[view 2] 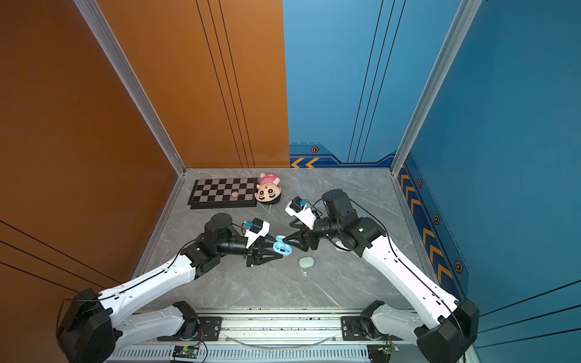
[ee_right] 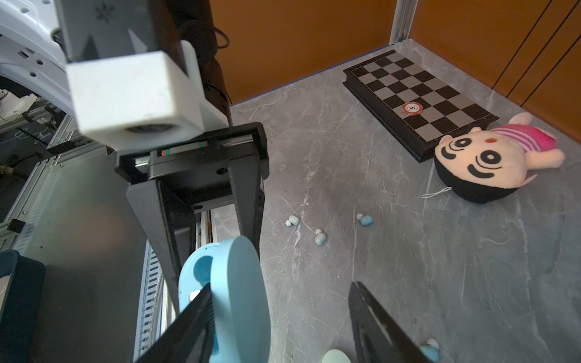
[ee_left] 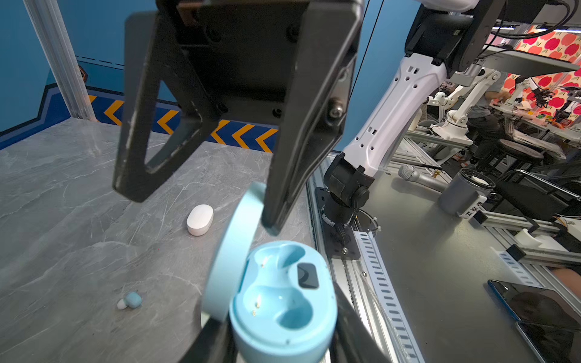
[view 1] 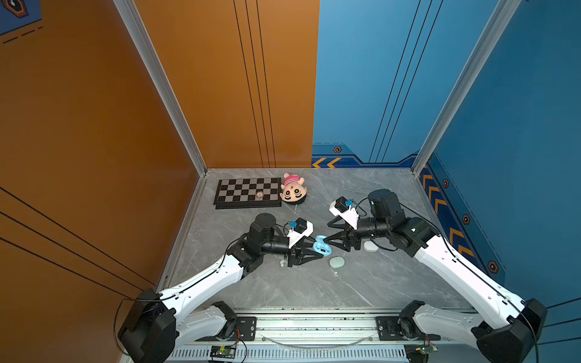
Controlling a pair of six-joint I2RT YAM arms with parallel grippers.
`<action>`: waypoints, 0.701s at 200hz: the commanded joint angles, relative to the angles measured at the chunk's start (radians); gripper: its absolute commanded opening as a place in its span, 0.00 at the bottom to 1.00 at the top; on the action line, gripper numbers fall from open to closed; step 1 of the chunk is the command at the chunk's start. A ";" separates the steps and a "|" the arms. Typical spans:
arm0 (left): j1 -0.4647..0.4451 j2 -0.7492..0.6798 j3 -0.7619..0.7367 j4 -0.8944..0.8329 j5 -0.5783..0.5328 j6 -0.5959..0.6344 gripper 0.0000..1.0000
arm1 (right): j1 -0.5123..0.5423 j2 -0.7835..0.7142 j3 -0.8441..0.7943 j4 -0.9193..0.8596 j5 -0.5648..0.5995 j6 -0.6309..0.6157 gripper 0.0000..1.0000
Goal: Insert the wireless bluetooth earbuds into the charging case
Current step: 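Push the lid of the light blue case open with the right gripper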
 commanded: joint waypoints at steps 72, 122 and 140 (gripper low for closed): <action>-0.011 -0.014 0.035 0.016 0.037 -0.031 0.00 | -0.001 -0.030 -0.066 0.029 0.045 -0.014 0.57; -0.012 -0.005 0.044 0.016 0.031 -0.042 0.00 | -0.001 -0.046 -0.075 0.029 0.041 -0.023 0.34; -0.012 0.000 0.052 0.016 0.030 -0.048 0.00 | -0.001 -0.053 -0.079 0.029 0.037 -0.028 0.26</action>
